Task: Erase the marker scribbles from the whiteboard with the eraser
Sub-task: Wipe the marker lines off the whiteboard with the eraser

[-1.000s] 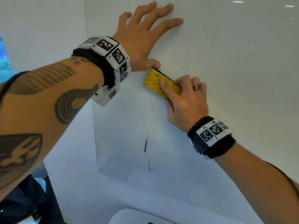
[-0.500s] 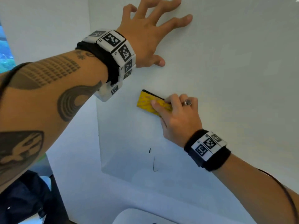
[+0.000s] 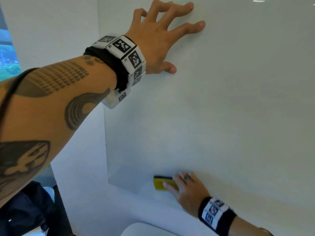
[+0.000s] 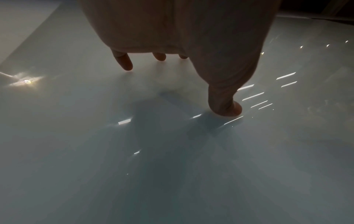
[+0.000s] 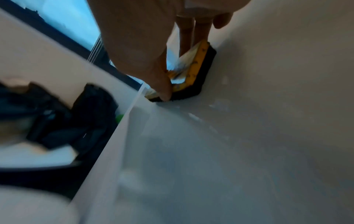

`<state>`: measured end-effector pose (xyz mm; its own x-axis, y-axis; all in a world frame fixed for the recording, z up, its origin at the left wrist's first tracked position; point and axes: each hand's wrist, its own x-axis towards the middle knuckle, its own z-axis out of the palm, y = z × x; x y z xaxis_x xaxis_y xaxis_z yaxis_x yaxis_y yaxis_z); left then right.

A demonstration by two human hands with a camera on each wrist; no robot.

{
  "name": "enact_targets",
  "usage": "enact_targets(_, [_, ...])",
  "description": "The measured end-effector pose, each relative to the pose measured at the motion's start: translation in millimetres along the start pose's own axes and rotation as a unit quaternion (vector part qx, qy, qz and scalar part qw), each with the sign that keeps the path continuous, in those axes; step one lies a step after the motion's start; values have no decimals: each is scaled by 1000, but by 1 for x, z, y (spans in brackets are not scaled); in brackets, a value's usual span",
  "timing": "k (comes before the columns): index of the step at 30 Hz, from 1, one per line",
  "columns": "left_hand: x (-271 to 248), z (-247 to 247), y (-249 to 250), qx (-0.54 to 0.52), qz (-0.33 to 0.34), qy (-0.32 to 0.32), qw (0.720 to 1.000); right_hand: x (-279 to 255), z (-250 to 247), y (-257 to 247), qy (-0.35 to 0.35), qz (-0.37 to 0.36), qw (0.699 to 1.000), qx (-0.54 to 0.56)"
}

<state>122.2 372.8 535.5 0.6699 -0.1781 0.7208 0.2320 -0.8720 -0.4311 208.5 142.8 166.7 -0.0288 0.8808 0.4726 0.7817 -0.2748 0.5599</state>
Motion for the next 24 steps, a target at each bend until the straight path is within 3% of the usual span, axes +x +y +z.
enact_targets(4, [1, 0, -2, 4, 0, 5, 1000, 96, -72, 57, 169, 115, 979, -5])
enact_targets(7, [1, 1, -2, 7, 5, 5, 1000, 128, -95, 83, 240, 173, 955, -21])
enact_targets(9, [0, 2, -2, 2, 7, 1, 1000, 112, -77, 66, 236, 163, 958, -8])
enact_targets(13, [-1, -1, -3, -7, 10, -1, 1000, 43, -38, 27, 53, 42, 997, -37])
enact_targets(14, [-1, -1, -3, -7, 9, 0, 1000, 42, -44, 31, 42, 38, 998, -38])
enact_targets(16, [-1, 1, -4, -3, 12, 0, 1000, 73, -77, 60, 101, 89, 990, -45])
enact_targets(19, [-1, -1, -3, -4, 12, -14, 1000, 136, -150, 126, 237, 205, 947, -75])
enact_targets(21, [1, -6, -5, -8, 8, -20, 1000, 152, -177, 159, 257, 237, 933, -86])
enact_targets(24, [6, -16, -14, -19, 29, -33, 999, 144, -164, 149, 278, 243, 928, -57])
